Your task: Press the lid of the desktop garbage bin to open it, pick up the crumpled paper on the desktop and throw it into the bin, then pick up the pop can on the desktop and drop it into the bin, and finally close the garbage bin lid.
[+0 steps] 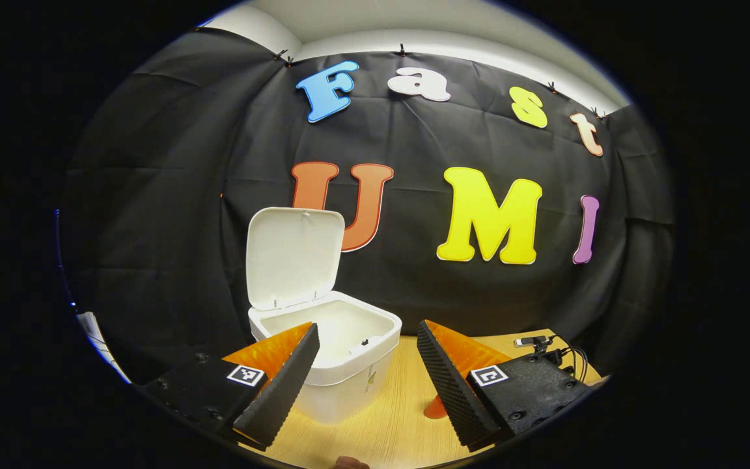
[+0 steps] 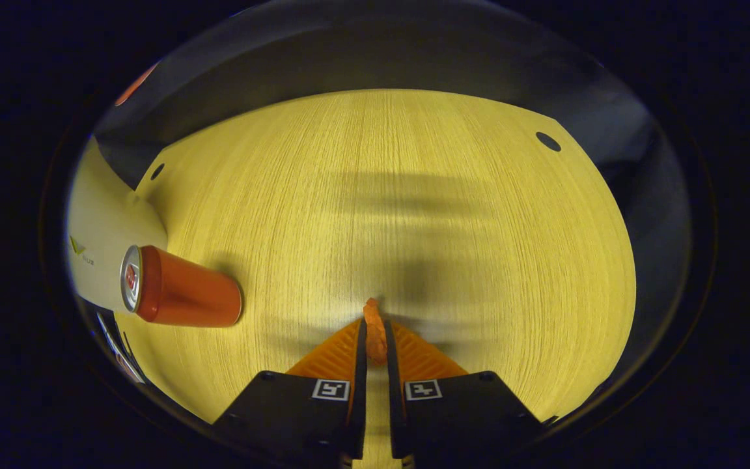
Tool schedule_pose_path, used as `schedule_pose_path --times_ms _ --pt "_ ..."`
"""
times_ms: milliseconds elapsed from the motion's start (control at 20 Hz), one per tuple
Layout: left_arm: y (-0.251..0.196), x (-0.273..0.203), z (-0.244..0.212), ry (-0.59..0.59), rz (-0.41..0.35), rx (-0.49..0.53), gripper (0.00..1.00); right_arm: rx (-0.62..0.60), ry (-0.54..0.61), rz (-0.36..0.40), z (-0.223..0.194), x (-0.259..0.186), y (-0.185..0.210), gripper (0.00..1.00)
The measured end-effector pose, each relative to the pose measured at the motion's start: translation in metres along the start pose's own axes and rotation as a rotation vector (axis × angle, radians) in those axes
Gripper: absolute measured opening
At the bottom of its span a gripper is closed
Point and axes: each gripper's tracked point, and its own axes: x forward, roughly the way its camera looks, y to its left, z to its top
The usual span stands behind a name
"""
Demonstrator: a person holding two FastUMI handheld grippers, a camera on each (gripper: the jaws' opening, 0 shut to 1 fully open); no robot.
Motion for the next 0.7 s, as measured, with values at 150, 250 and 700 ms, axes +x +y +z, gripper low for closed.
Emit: schedule_pose_path --times_ms 150,250,700 --pt "-0.001 -0.002 0.001 -0.001 -0.008 0.004 0.99 -0.027 -0.061 0.01 0.007 -0.022 0.003 0.17" --pt "-0.003 -0.004 0.001 0.0 -0.016 0.002 0.99 -0.028 -0.107 0.046 0.015 -0.044 0.009 0.17" --pt "-0.005 -0.017 0.007 -0.007 -0.05 0.011 0.99 -0.065 -0.328 0.212 0.061 -0.157 0.084 0.16"
